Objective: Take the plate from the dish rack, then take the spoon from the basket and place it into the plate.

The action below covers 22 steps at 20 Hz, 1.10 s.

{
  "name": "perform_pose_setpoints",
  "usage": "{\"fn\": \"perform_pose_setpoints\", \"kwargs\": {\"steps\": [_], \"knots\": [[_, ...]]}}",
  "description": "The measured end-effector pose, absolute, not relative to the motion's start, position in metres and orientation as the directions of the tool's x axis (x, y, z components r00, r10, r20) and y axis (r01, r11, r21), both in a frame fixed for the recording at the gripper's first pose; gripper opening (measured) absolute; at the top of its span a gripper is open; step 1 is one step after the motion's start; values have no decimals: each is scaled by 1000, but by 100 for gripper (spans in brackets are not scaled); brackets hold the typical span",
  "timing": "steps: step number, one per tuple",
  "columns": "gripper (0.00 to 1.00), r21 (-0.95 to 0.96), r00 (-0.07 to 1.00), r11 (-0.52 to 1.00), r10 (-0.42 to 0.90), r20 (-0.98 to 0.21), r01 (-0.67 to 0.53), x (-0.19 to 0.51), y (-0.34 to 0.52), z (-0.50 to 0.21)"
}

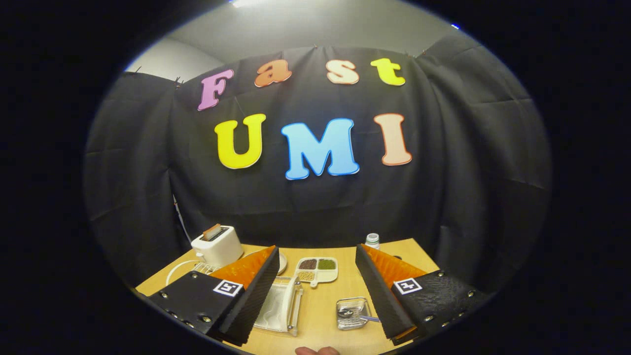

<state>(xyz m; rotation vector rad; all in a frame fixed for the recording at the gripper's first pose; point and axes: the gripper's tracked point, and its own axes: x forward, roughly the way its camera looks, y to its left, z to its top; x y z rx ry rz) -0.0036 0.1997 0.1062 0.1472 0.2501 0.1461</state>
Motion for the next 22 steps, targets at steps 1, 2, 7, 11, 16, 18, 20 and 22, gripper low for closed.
{"fn": "perform_pose_setpoints", "kwargs": {"steps": [1, 2, 7, 11, 16, 18, 20, 22], "knots": [[96, 163, 953, 978, 171, -249, -132, 1, 205, 105], [96, 160, 948, 977, 178, -265, -139, 5, 213, 104], [96, 146, 887, 977, 201, -416, -154, 23, 254, 72], [96, 181, 799, 970, 237, -553, -162, 33, 291, 40], [96, 172, 695, 973, 232, -681, -156, 47, 318, 10], [96, 172, 665, 975, 223, -713, -142, 53, 325, -3], [96, 171, 638, 976, 217, -739, -134, 59, 331, -14], [96, 160, 610, 978, 208, -764, -133, 61, 338, -25]]}}
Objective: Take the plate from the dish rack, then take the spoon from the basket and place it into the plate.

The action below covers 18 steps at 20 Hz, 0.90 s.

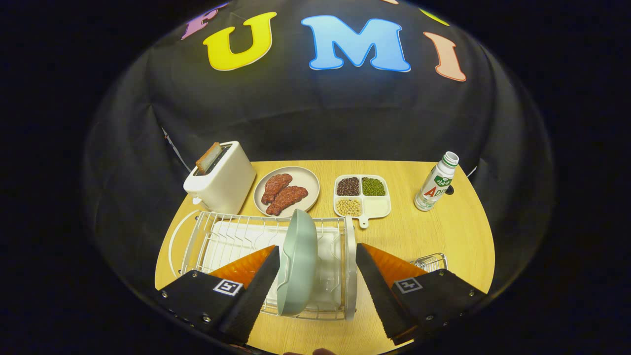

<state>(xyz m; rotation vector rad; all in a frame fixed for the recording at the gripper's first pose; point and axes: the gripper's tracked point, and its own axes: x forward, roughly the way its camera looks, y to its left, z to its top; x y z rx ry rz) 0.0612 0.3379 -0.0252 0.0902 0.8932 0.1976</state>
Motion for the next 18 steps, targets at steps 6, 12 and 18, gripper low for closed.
{"fn": "perform_pose_setpoints", "kwargs": {"steps": [6, 12, 18], "knots": [[91, 194, 497, 981, 180, -849, -22, 59, 353, -68], [36, 82, 464, 996, 62, -884, 23, 63, 357, -94], [30, -33, 509, 999, -35, -860, 12, 73, 352, -74]]}}
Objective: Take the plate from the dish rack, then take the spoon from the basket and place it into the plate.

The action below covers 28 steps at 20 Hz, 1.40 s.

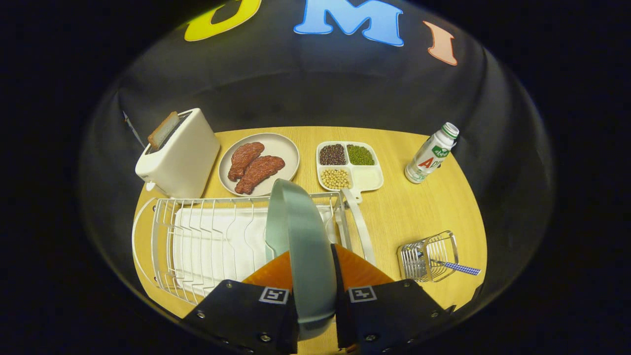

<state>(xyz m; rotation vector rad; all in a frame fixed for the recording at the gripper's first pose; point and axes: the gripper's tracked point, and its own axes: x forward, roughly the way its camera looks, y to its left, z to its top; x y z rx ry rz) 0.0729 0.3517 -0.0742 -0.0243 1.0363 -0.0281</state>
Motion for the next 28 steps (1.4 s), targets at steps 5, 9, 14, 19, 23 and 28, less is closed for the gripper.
{"fn": "perform_pose_setpoints", "kwargs": {"steps": [5, 9, 14, 19, 23, 28], "knots": [[30, -143, 553, 990, -111, -826, -16, 82, 347, -46], [30, -123, 573, 992, -85, -815, -28, 75, 340, -26], [30, -40, 583, 998, -10, -813, -38, 44, 316, 4], [30, -22, 578, 1000, -6, -816, -21, 6, 267, 20], [30, 14, 585, 1000, 19, -811, -13, -26, 235, 21], [29, 69, 564, 998, 54, -824, 6, -75, 202, 2]]}}
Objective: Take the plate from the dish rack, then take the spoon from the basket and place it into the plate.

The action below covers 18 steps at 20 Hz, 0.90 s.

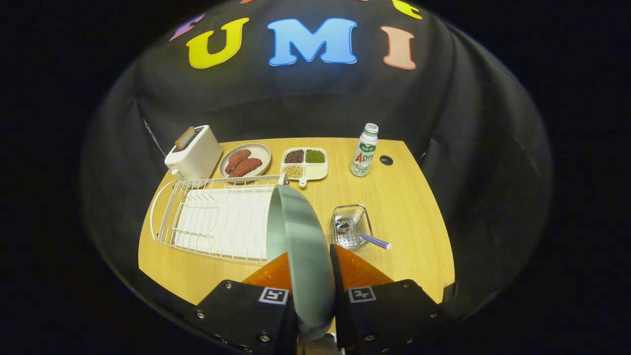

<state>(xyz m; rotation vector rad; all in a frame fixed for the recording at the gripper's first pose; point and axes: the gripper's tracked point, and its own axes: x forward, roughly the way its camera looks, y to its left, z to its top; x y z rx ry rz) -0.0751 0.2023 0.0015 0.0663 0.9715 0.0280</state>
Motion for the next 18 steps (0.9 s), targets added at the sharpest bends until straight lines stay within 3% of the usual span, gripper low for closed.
{"fn": "perform_pose_setpoints", "kwargs": {"steps": [11, 18], "knots": [[29, 147, 473, 988, 103, -875, 56, -149, 169, -69], [29, 280, 464, 959, 232, -855, 36, -158, 192, -107]]}}
